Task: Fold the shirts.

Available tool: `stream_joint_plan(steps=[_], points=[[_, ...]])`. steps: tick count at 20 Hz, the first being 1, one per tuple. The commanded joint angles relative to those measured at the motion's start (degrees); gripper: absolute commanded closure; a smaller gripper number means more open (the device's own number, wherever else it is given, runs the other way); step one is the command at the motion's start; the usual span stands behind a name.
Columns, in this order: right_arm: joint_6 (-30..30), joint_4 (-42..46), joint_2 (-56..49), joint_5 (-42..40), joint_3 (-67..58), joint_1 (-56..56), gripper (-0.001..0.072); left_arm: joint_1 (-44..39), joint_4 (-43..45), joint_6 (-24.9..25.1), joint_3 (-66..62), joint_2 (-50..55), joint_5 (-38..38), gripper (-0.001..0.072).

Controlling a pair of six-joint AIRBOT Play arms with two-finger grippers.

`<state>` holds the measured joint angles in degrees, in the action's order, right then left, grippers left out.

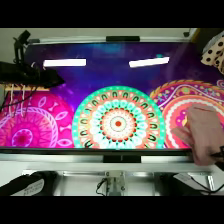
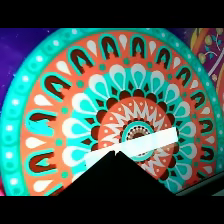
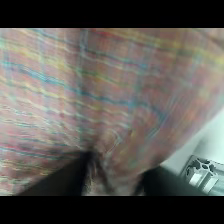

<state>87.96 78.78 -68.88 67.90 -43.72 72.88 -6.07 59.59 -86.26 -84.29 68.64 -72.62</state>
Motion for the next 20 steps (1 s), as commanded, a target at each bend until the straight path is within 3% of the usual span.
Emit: stream_joint_plan(steps=[1, 6, 8, 11, 13, 14, 15, 16, 17, 18, 20], points=[[-4.1, 2.8, 2.5, -0.7, 1.1, 0.2, 0.0066, 0.0, 0.0, 0.0, 0.0, 0.0, -0.1, 0.0681], [5.2, 10.4, 7.8, 11.2, -15.8, 0.1, 0.0066, 0.0, 0.0, 0.0, 0.0, 0.1, 0.0, 0.0682], [7.9, 5.4, 7.8, 12.3, -27.7, -2.1, 0.007, -0.1, 2.1, 1.7, -0.2, 1.2, -0.1, 0.0684], [8.0, -2.6, 5.8, 2.9, -43.7, -19.8, 0.0088, -3.5, 21.1, -1.5, -4.4, 7.1, -2.4, 0.0685], [7.7, 2.6, 3.0, -0.1, -50.4, -41.9, 0.0088, -8.3, 39.8, -3.1, -10.3, 14.5, -10.8, 0.0685], [9.8, 7.1, 1.2, 1.1, -51.8, -52.9, 0.0088, -10.9, 48.7, -3.0, -13.0, 18.2, -15.2, 0.0683], [15.4, 12.3, -1.2, 3.5, -52.3, -63.5, 0.0143, -12.6, 53.6, -3.7, -14.4, 20.6, -17.3, 0.0672], [18.0, 14.1, -3.8, 6.4, -52.3, -71.0, 0.0162, -13.5, 54.1, -7.3, -14.6, 21.7, -17.5, 0.0478], [17.4, 12.7, -6.6, 9.9, -52.3, -76.0, 0.0161, -14.0, 51.6, -10.7, -14.6, 22.1, -18.3, 0.0123], [15.7, 9.1, -9.8, 14.6, -52.3, -79.2, 0.016, -14.2, 47.7, -11.0, -14.6, 21.9, -18.8, 0.0033], [12.9, 0.9, -15.1, 23.2, -52.3, -81.1, 0.016, -14.2, 40.6, -9.3, -14.5, 20.9, -18.3, 0.004]])
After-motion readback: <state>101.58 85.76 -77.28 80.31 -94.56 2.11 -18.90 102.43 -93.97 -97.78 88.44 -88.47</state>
